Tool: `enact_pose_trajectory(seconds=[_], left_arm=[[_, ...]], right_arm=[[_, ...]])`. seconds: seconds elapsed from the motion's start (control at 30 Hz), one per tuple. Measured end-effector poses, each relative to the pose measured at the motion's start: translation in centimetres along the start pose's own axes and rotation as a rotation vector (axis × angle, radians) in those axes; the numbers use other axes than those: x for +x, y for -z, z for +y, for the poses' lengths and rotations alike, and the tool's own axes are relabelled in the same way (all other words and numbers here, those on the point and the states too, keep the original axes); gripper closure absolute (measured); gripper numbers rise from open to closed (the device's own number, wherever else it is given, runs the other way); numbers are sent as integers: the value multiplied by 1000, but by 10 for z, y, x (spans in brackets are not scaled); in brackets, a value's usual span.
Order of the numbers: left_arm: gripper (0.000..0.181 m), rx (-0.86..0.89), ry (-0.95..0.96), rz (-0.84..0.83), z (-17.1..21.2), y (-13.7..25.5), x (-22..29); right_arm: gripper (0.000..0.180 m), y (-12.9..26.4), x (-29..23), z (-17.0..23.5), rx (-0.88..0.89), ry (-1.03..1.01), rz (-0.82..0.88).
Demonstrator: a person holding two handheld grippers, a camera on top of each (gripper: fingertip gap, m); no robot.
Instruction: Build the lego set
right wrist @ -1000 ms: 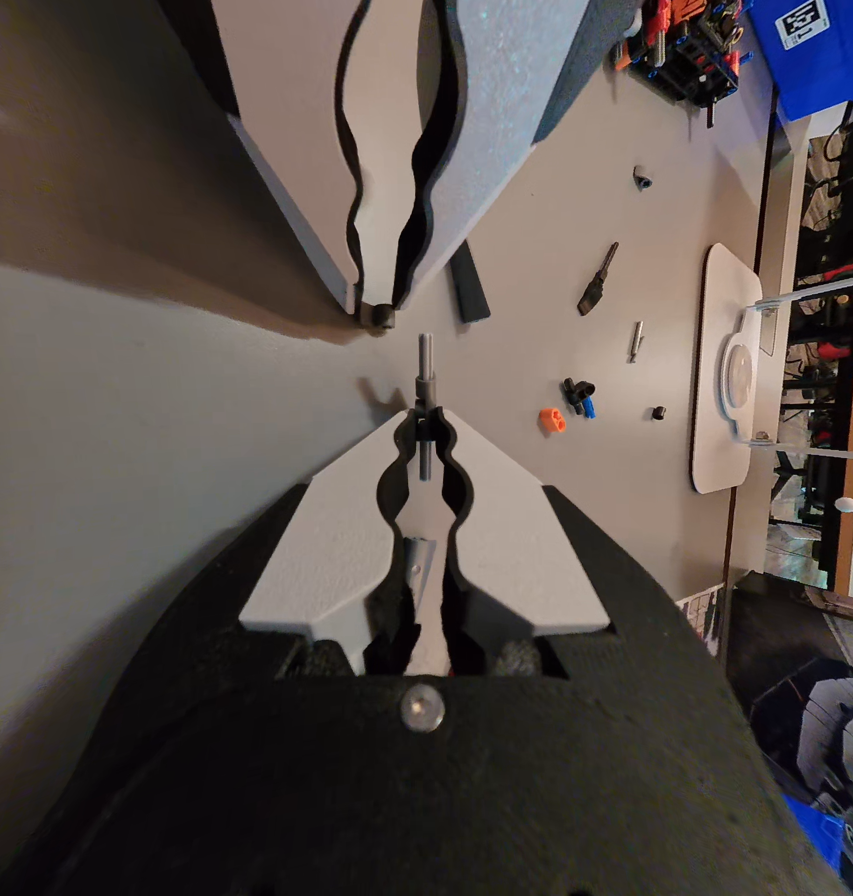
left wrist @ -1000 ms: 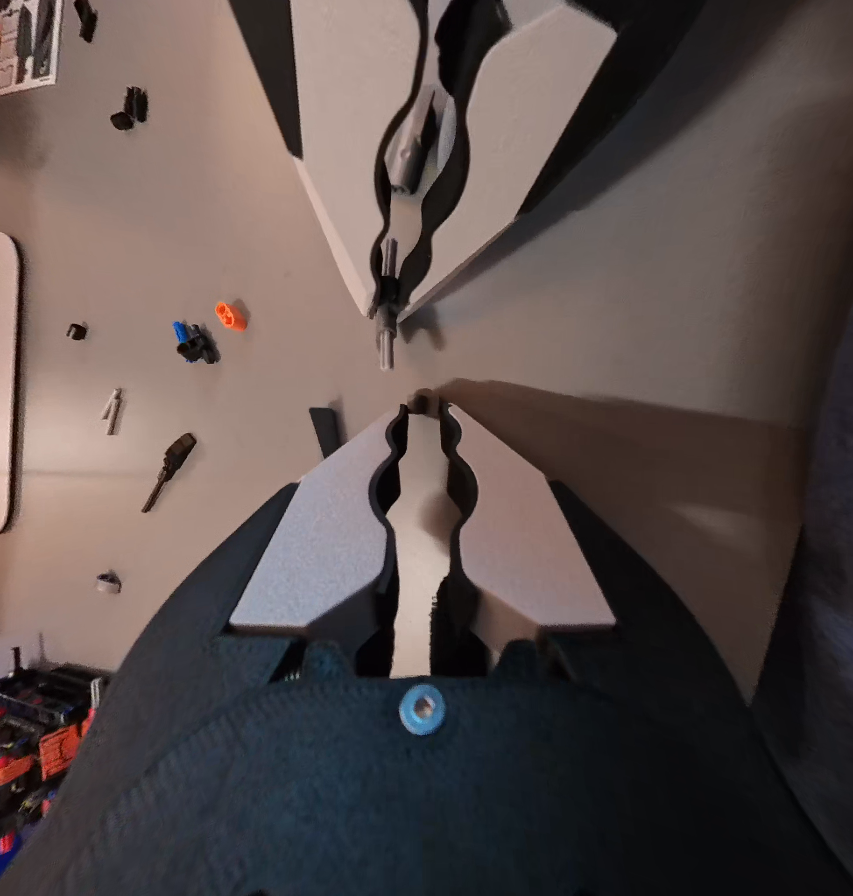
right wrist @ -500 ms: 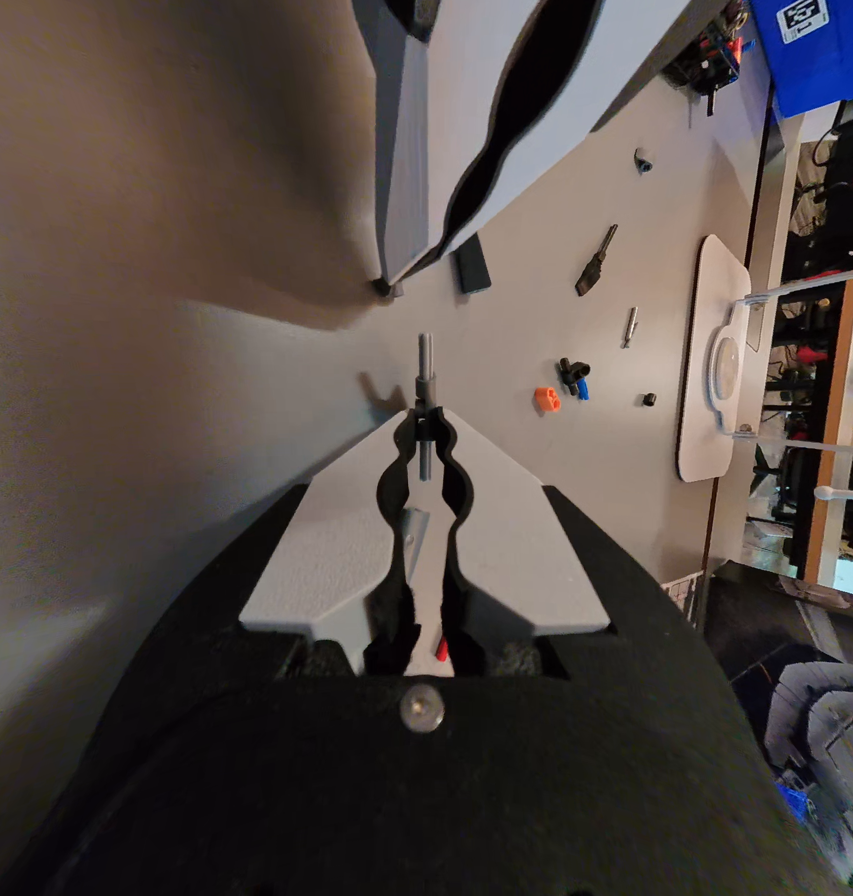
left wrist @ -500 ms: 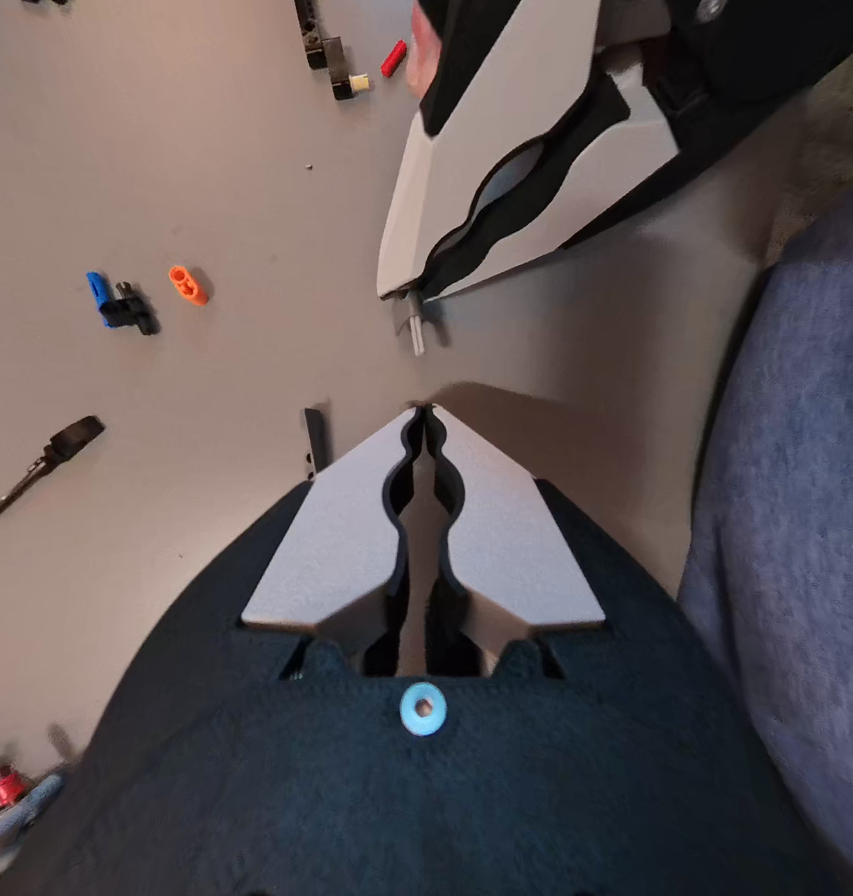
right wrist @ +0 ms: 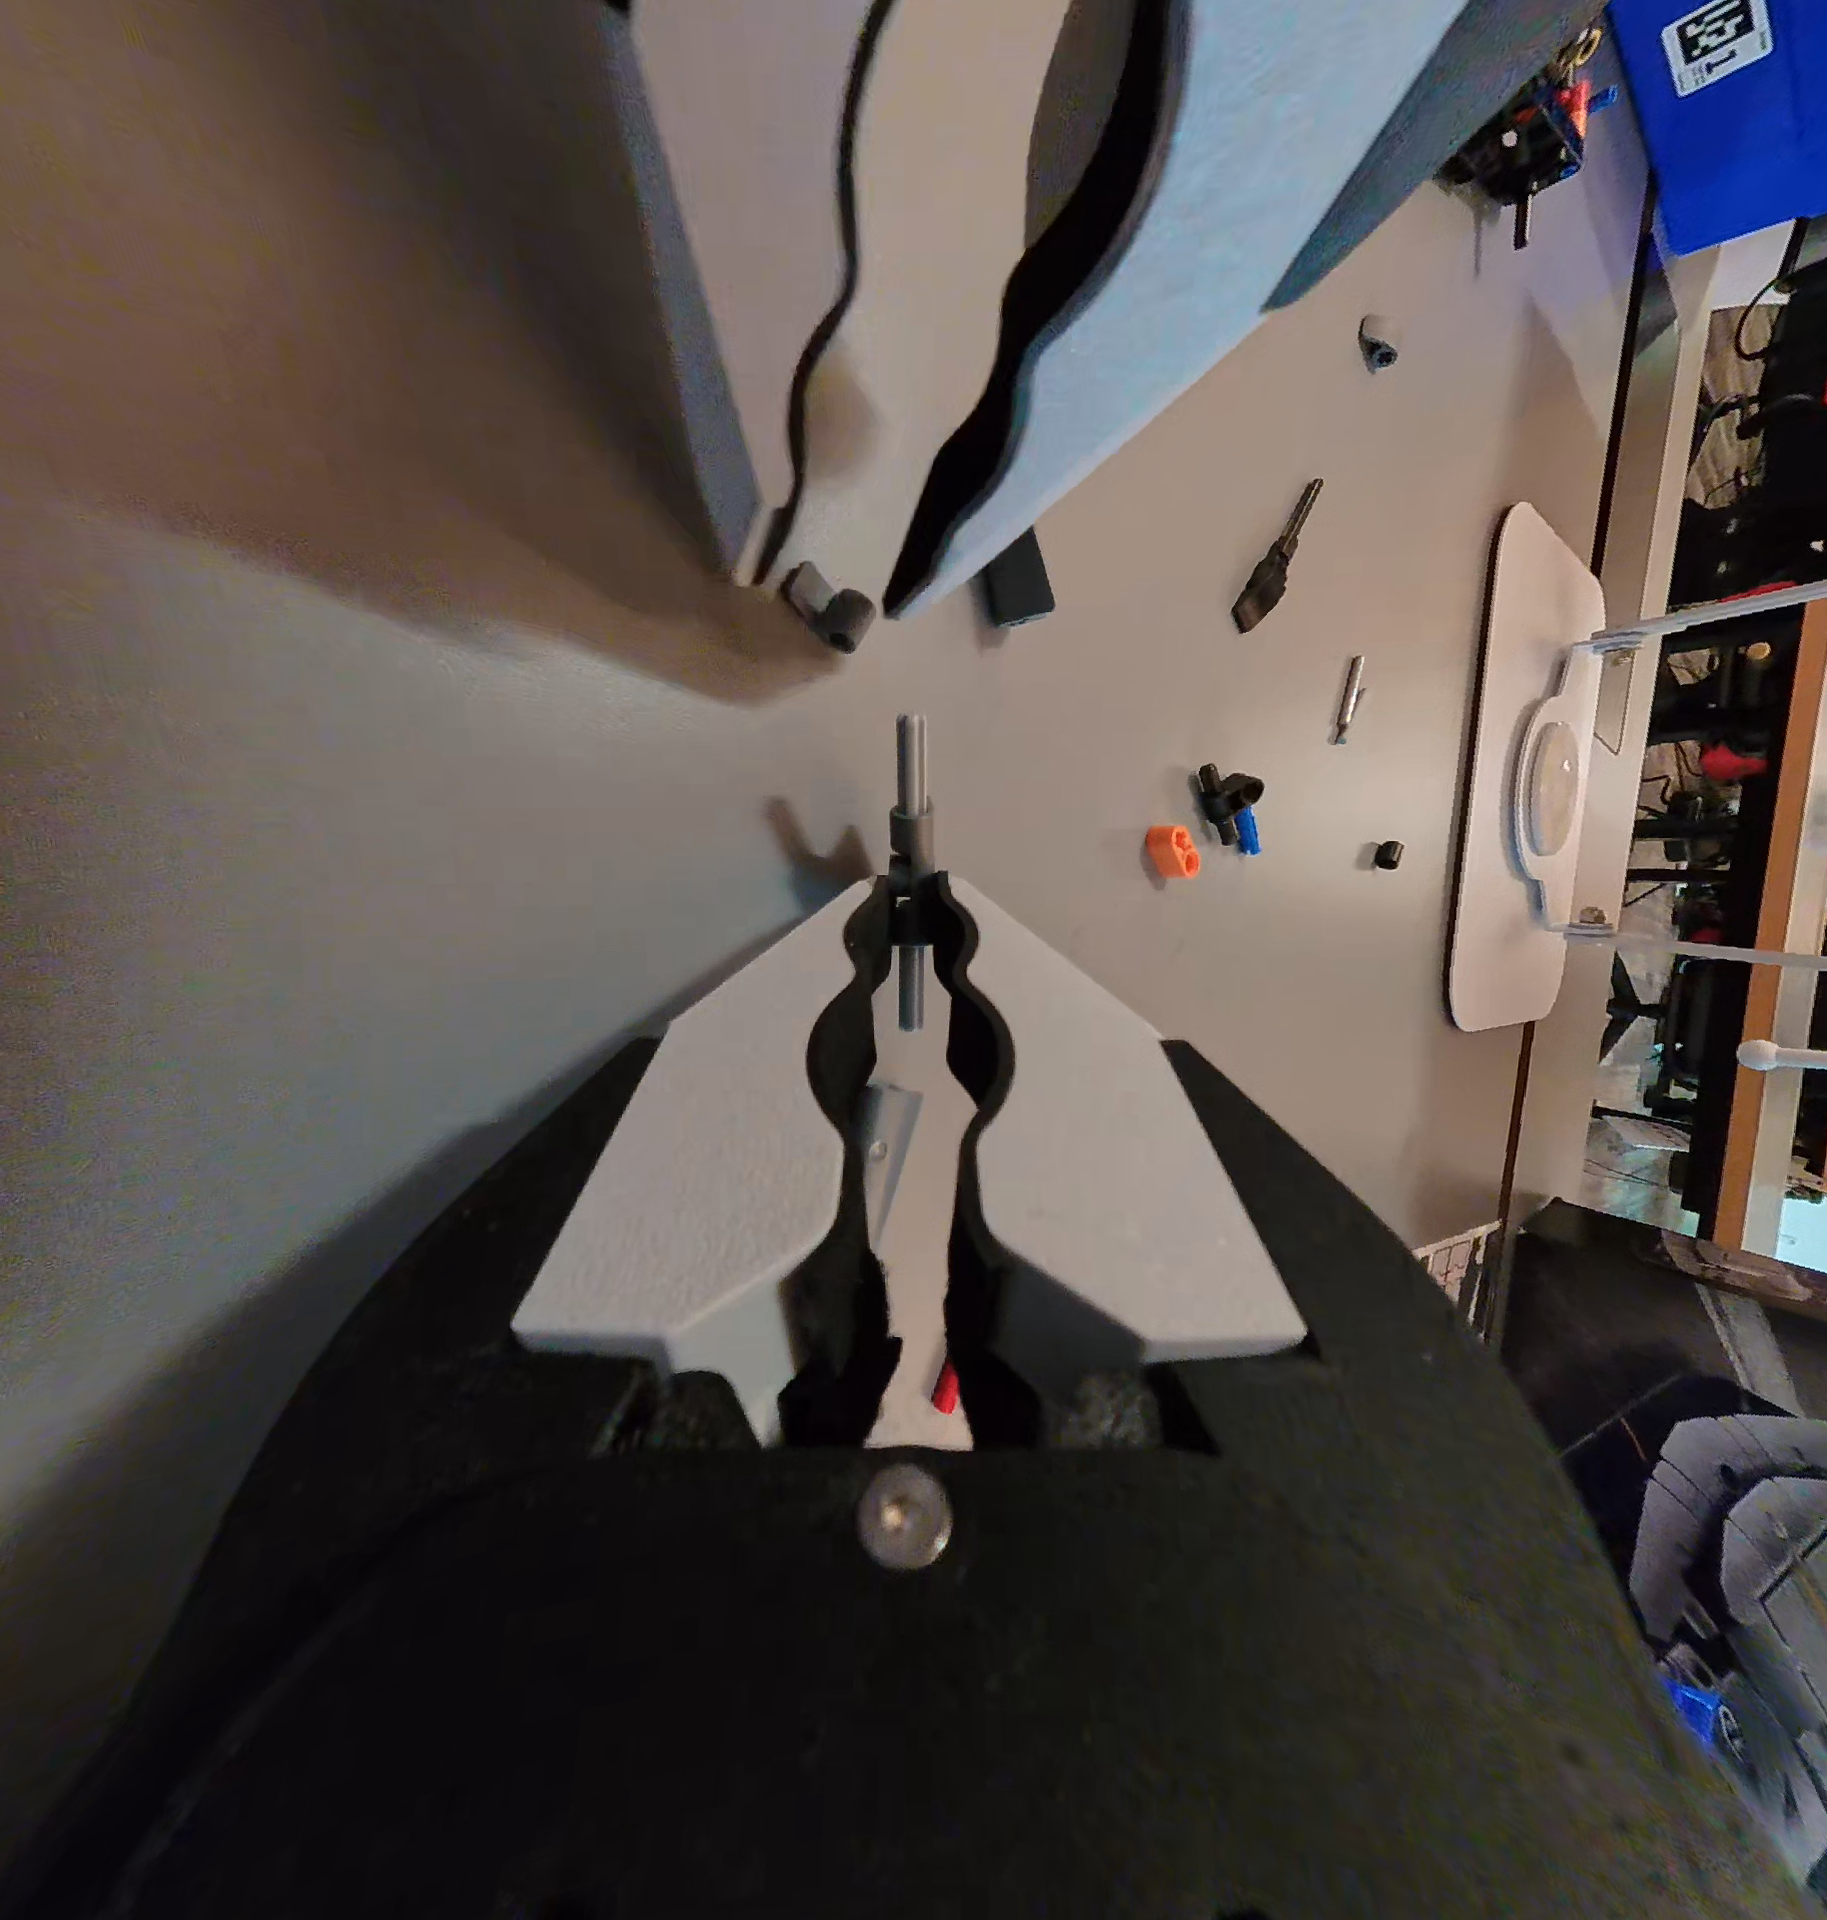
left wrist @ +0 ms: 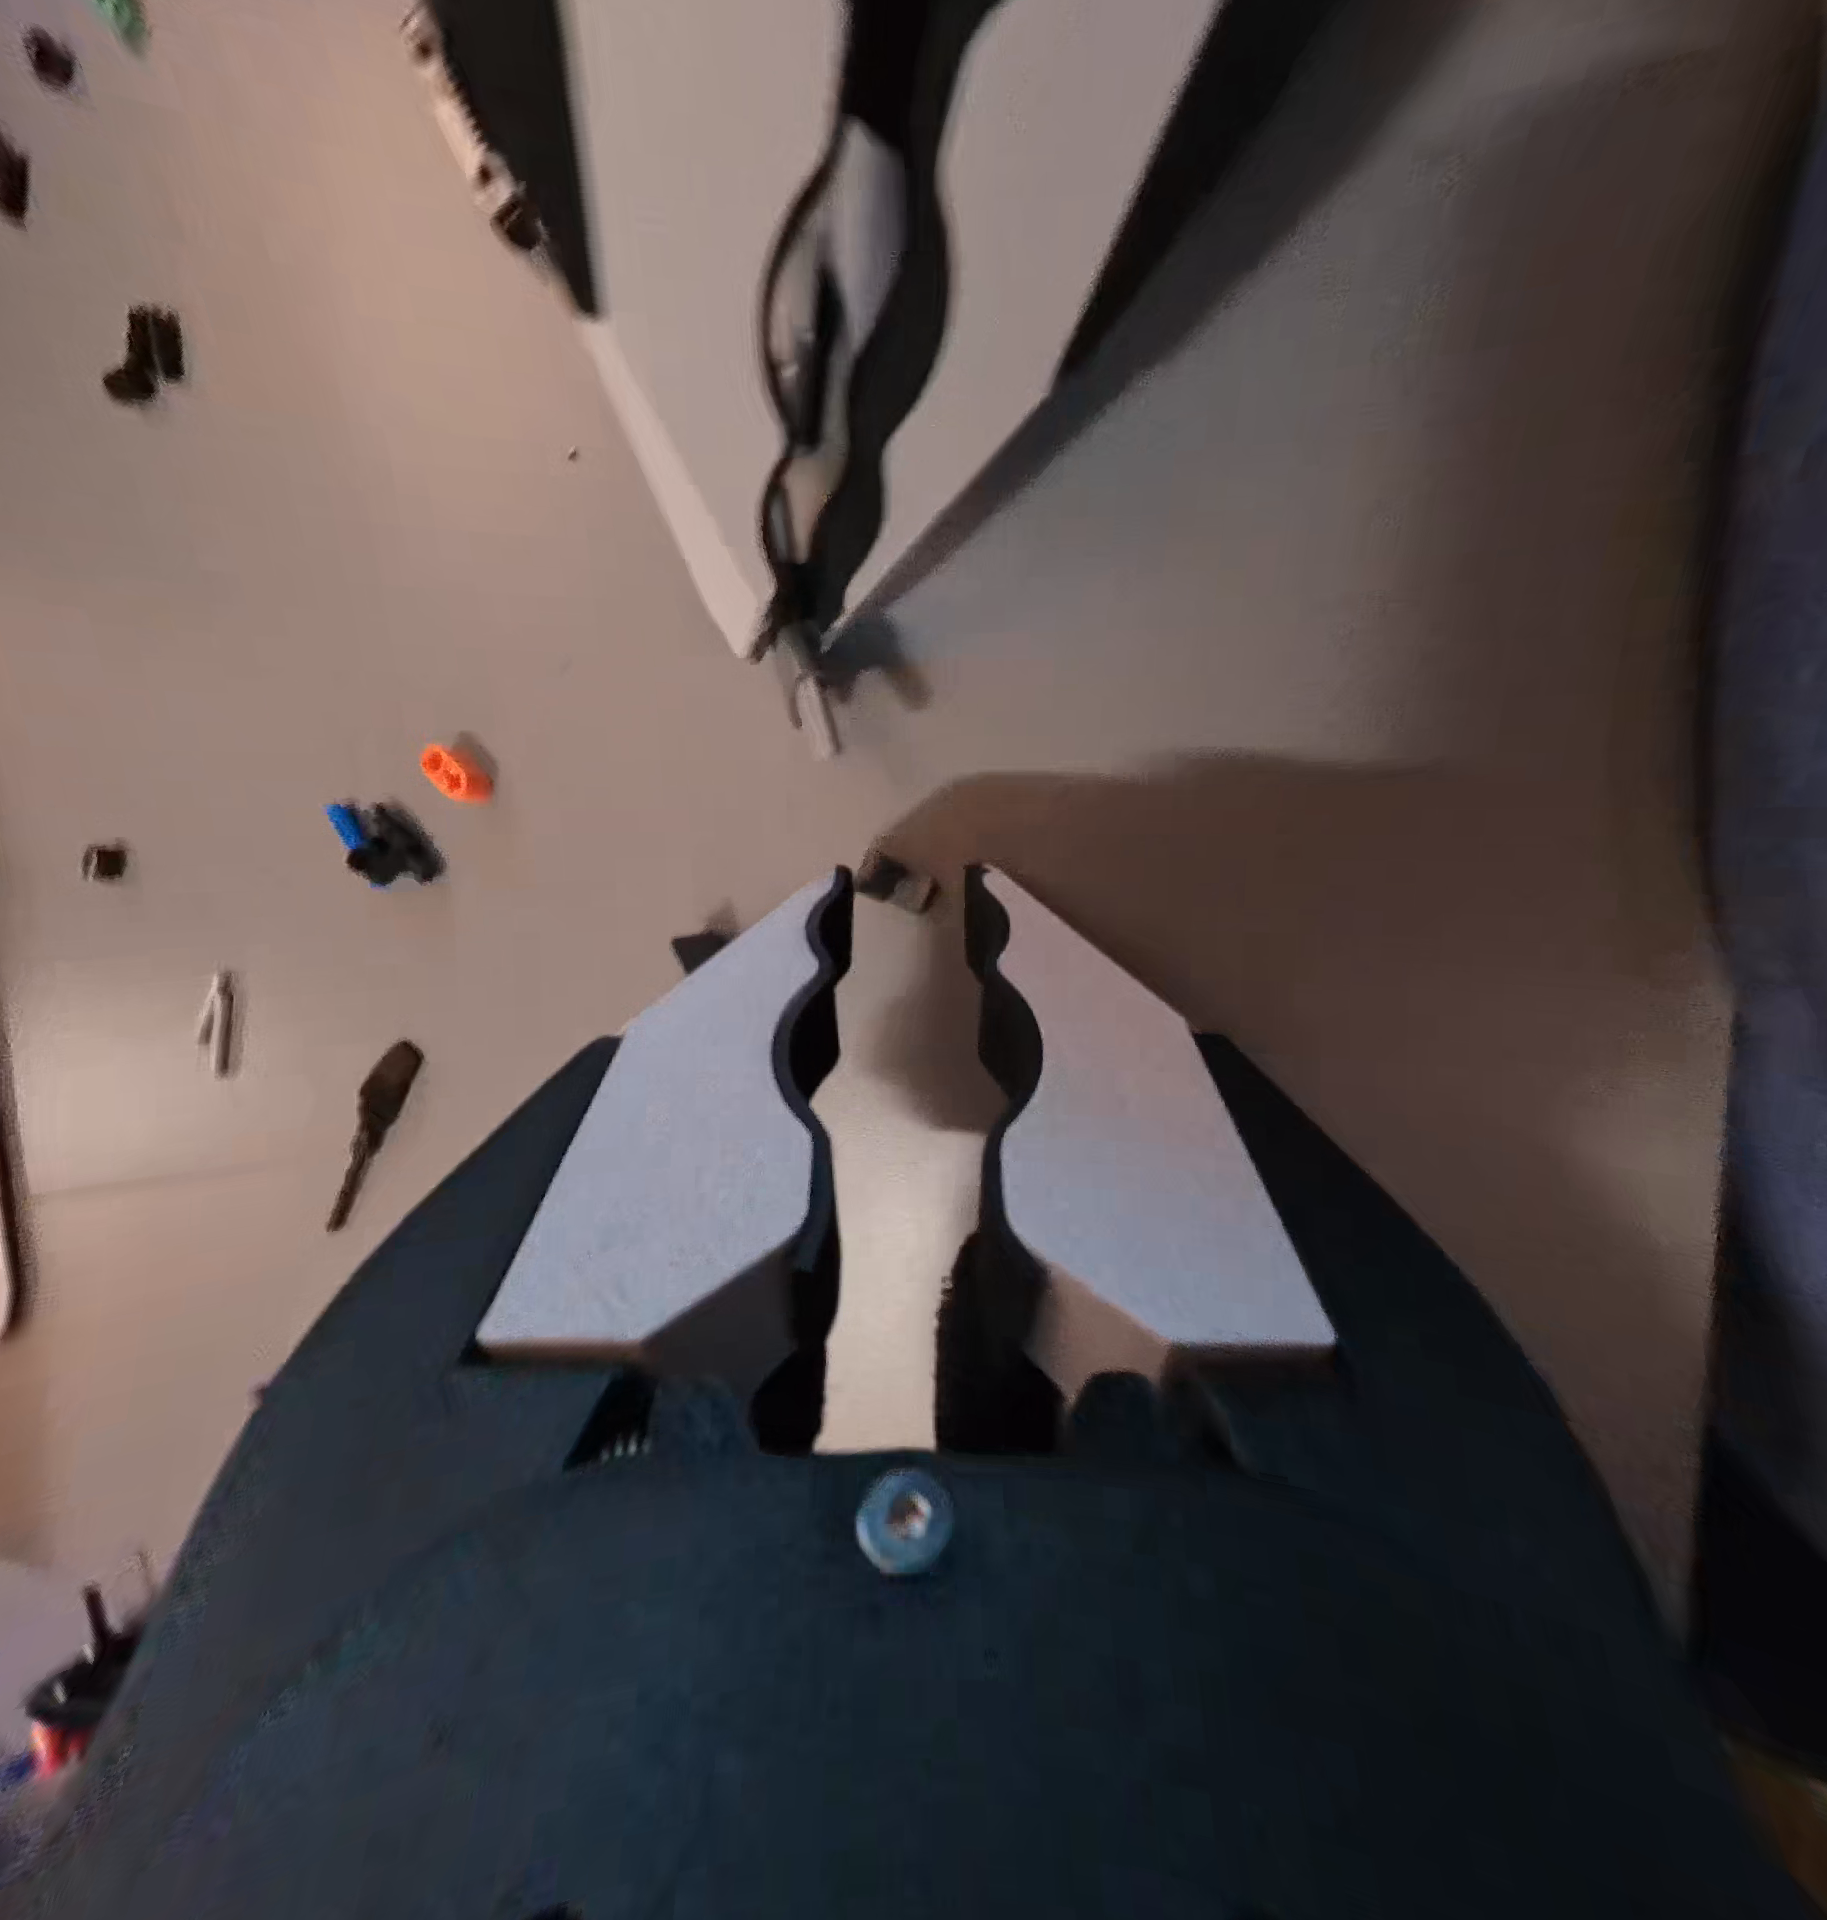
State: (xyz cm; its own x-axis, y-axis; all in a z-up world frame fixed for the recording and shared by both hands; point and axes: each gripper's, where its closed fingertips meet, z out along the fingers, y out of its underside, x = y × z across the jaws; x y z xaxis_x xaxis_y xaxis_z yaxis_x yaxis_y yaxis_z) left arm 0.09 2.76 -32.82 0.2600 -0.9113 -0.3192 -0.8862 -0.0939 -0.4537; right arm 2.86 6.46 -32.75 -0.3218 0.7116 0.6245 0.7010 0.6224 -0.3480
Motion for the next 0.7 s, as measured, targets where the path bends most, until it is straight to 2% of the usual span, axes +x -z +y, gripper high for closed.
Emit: enact_pose_trajectory(seconds=[0.03, 0.3, 0.57, 0.7], left_arm=[[167, 13, -28, 9, -1, -2, 2], [175, 24, -51, 54, -1, -5, 1], [176, 57, 137, 158, -5, -3, 4], [177, 153, 335, 264, -15, 7, 2]], right_arm=[[175, 0, 0, 0, 0, -1, 0], [175, 0, 0, 0, 3, -7, -2], [175, 1, -1, 1, 1, -9, -10], [175, 2, -1, 1, 5, -9, -10]])
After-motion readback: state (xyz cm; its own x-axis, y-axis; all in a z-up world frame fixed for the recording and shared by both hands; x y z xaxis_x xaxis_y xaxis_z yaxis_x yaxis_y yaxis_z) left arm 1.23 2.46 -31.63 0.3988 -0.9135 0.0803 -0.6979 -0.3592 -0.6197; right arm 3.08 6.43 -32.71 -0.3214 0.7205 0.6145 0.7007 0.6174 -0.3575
